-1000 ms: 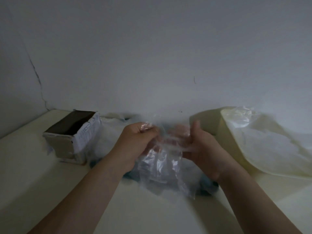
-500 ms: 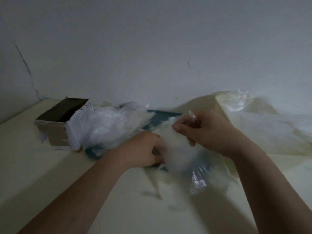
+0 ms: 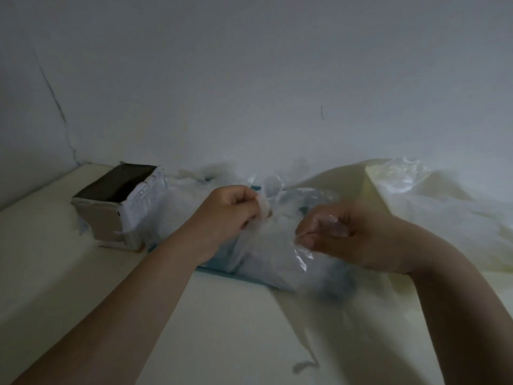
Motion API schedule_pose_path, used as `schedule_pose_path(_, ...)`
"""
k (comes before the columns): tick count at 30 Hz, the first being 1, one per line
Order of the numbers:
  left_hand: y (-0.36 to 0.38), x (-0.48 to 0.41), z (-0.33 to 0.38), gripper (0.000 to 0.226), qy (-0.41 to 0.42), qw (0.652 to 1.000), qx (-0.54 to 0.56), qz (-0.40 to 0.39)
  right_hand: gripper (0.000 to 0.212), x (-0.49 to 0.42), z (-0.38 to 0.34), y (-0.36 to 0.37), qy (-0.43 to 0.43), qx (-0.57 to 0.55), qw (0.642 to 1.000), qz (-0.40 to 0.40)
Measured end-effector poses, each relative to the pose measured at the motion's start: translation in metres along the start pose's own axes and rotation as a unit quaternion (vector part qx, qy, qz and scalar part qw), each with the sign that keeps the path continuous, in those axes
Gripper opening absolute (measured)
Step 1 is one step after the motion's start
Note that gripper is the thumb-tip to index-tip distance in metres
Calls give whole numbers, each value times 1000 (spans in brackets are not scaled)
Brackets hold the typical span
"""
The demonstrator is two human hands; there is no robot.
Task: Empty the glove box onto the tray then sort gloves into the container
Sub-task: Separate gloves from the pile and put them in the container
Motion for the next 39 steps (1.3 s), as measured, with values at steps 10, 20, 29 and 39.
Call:
schedule_pose_path(10, 1, -2, -20, 42, -121, 931, 257, -230, 14, -7, -20, 17, -92, 36, 992, 84)
schedule_pose_path(20, 1, 6, 11, 87, -120, 933, 295, -166, 10, -14, 13, 22, 120, -278, 920, 247)
schedule_pose_path(29, -3, -8, -3, 23, -21, 979, 197, 56, 12, -6, -12, 4, -12, -220, 940, 261)
schedule_pose_path(39, 17, 14, 15, 24, 0, 968, 211, -136, 10, 4, -43, 6, -70, -223, 941, 244)
Point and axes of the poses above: each hand's wrist, its own x-axis away from the middle knuckle, its own y-axis out of the palm, z = x × y, the point moved 3 cm from there along -x, towards the middle knuckle, and after that the axes turned 2 degrees about -y, right-handed, at the moved point
